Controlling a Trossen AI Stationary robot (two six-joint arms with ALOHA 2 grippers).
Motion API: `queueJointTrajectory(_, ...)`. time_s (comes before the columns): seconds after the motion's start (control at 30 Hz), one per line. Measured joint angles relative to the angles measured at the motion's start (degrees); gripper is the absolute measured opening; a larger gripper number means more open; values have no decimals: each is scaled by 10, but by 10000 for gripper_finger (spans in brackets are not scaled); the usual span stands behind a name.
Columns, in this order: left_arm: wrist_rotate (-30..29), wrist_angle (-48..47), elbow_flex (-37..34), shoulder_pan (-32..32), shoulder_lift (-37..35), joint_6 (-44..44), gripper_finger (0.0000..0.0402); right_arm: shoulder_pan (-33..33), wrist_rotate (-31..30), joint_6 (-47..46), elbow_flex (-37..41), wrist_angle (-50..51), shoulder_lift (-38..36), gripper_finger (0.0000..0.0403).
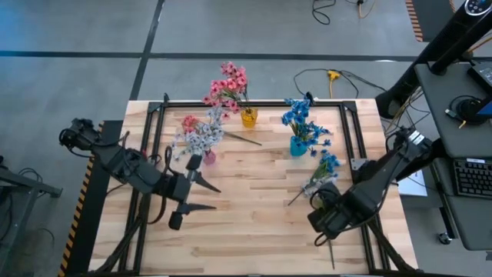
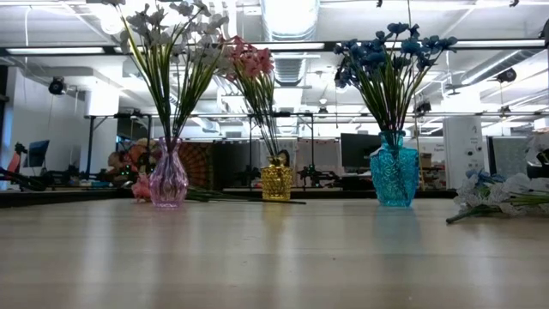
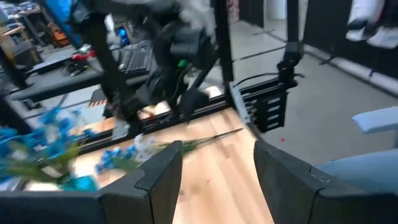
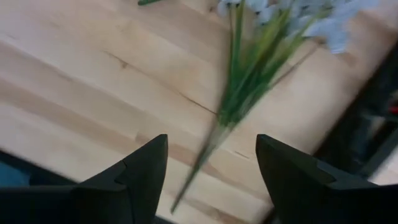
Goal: Sort flowers into vase by color
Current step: Put the white flowers into the purple vase
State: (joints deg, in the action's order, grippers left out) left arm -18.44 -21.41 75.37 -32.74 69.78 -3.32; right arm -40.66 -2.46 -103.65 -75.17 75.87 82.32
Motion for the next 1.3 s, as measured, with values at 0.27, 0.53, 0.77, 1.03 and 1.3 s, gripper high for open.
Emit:
queueJointTrajectory(0.27,55,148,-76,-35,81,10,182,0,18,-38,136,-124,0,292)
queueJointTrajectory(0.53,56,228,-96,-35,151,8,182,0,29,-65,228,-219,1,299)
queueJointTrajectory(0.77,55,255,-96,-33,173,-5,182,-1,29,-96,281,-242,3,287)
queueJointTrajectory(1.03,55,259,-96,-31,175,-5,182,-1,20,-98,316,-310,3,241)
queueJointTrajectory(1.3,55,259,-99,-31,175,1,182,-1,19,-105,319,-318,3,150)
